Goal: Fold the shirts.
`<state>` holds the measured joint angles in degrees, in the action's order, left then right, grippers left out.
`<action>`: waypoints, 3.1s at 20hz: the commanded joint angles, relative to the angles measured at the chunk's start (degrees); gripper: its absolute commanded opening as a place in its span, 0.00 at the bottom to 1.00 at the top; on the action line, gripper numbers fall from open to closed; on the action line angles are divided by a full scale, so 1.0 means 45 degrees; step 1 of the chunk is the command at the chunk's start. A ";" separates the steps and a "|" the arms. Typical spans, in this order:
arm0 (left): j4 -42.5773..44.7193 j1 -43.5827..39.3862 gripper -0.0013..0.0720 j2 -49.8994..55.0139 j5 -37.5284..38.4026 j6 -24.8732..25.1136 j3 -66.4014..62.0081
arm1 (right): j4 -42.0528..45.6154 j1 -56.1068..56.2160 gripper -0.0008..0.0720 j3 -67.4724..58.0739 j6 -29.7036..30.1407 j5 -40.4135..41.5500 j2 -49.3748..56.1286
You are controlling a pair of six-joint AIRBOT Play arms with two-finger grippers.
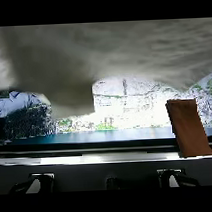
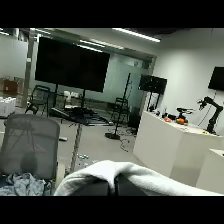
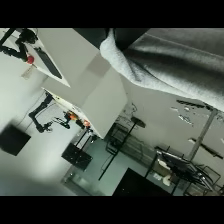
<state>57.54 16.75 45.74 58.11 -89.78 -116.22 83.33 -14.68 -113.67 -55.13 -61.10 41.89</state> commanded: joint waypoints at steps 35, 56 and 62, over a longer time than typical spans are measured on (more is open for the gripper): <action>0.2589 -0.2327 0.05 1.2633 0.5644 0.0903 0.2837 | 0.0894 0.1574 0.08 0.1156 -0.1020 -0.5809 1.3415; 0.3075 -0.1987 0.58 1.1706 0.7820 0.0733 0.5989 | 0.0005 -0.0063 0.61 0.4420 -0.0690 -0.8058 1.2609; 0.2006 -0.1282 0.58 0.7417 0.5804 0.1307 1.4110 | -0.0223 -0.1005 0.61 0.7252 -0.0568 -0.7193 1.0603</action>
<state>69.19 9.87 87.50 89.67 -85.65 -68.77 83.24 -17.65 -86.56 -58.06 -95.33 93.65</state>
